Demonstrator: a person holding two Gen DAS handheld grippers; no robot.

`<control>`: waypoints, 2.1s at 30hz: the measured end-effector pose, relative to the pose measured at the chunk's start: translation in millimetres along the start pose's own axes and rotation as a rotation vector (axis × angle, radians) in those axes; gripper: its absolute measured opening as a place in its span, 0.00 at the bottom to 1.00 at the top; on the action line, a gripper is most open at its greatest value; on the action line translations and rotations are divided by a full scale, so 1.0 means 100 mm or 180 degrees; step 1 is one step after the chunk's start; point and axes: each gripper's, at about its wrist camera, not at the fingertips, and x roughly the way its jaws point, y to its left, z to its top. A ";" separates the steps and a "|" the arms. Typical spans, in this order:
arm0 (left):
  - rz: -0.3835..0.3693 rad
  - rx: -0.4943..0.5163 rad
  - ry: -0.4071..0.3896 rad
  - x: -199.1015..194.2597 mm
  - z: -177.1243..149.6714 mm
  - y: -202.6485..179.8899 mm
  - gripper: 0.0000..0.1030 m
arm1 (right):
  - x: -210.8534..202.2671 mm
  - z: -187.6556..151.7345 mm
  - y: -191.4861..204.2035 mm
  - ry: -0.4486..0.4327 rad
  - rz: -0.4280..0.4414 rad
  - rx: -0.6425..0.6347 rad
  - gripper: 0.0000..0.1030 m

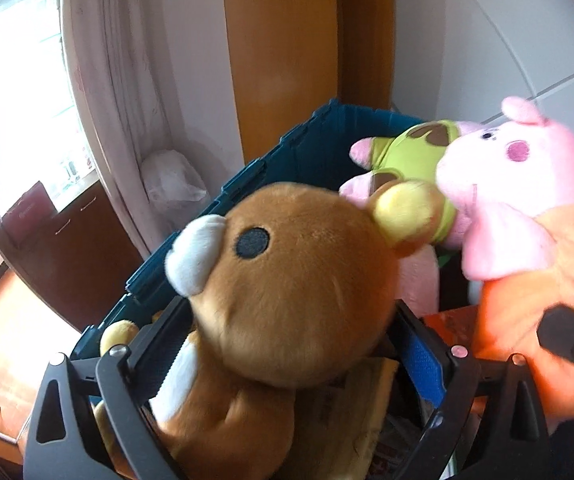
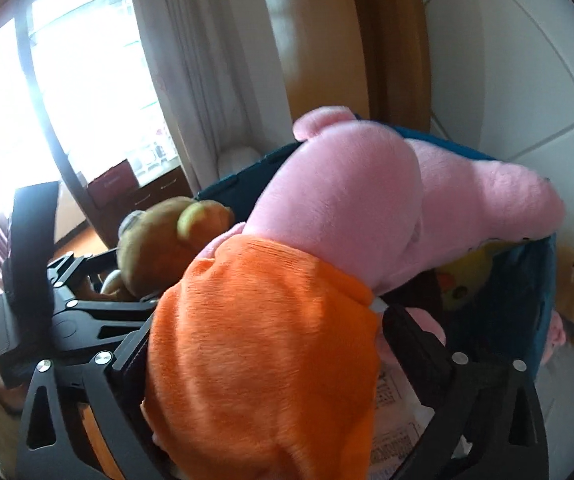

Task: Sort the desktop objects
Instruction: 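Carry the pig and bear over the blue crate with both tools, then open both tools to drop the pig and bear into the crate, then move both tools back toward the green-shirt pig and pliers on the bed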

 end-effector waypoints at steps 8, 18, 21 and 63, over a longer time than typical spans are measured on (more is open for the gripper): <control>-0.0081 -0.0088 -0.0480 -0.78 -0.17 -0.15 1.00 | -0.62 -0.27 -0.14 -0.0382 -0.0058 -0.0050 1.00; -0.0014 -0.0119 -0.0714 -1.46 -0.81 -0.79 1.00 | -1.39 -0.93 -0.44 -0.0640 -0.0117 -0.0004 1.00; -0.0054 -0.0152 -0.0695 -1.60 -0.99 -0.96 1.00 | -1.56 -1.08 -0.50 -0.0638 -0.0117 -0.0006 1.00; -0.0915 0.0418 -0.0275 -1.84 -1.71 -3.44 1.00 | -3.15 -2.86 -2.46 -0.0563 -0.1135 0.0863 1.00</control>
